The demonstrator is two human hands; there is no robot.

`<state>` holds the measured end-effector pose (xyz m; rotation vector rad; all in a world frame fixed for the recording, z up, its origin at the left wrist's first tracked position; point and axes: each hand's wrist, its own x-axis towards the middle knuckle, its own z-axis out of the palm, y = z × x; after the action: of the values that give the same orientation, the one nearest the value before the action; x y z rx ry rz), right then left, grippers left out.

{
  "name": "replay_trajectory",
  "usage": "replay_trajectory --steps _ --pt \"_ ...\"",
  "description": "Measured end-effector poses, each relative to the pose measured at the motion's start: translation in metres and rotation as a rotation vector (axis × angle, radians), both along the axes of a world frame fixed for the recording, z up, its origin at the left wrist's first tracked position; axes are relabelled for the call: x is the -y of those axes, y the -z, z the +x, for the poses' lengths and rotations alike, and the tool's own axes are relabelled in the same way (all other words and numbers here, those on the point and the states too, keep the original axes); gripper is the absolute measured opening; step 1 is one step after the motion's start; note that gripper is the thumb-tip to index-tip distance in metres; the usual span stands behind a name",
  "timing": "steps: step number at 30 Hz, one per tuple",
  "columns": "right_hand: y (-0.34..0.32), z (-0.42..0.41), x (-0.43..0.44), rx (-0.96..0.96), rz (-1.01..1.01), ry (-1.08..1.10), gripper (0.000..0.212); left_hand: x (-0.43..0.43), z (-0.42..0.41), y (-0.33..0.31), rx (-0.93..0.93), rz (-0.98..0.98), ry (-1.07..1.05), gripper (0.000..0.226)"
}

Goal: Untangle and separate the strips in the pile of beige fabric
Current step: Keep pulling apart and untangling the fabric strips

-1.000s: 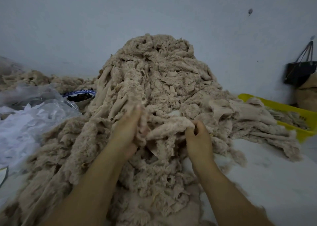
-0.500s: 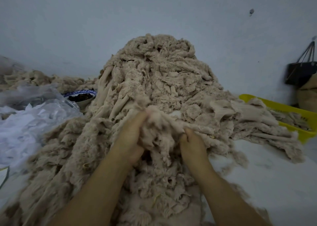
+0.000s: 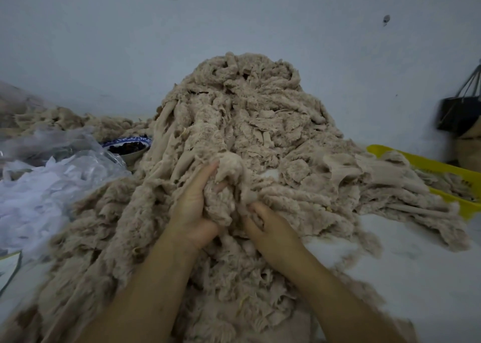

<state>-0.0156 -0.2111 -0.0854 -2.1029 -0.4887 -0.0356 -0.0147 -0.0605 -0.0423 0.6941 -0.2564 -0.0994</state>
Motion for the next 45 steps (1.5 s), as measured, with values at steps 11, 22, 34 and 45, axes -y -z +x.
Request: replay_trajectory --steps 11,22,34,45 --pt "-0.012 -0.005 0.006 0.238 0.022 0.201 0.056 0.005 0.0 -0.001 -0.043 0.181 0.072 0.034" --pt "-0.002 0.007 0.009 -0.014 0.167 0.19 0.022 0.005 -0.007 -0.001 -0.077 0.275 0.046 0.032" --pt "-0.008 0.019 0.023 -0.443 0.688 0.448 0.023 -0.026 -0.005 -0.015 0.114 -0.024 -0.067 0.048" --pt "-0.002 -0.005 0.01 -0.098 0.2 -0.11 0.058 0.006 0.0 -0.006 -0.105 0.145 -0.144 0.022"
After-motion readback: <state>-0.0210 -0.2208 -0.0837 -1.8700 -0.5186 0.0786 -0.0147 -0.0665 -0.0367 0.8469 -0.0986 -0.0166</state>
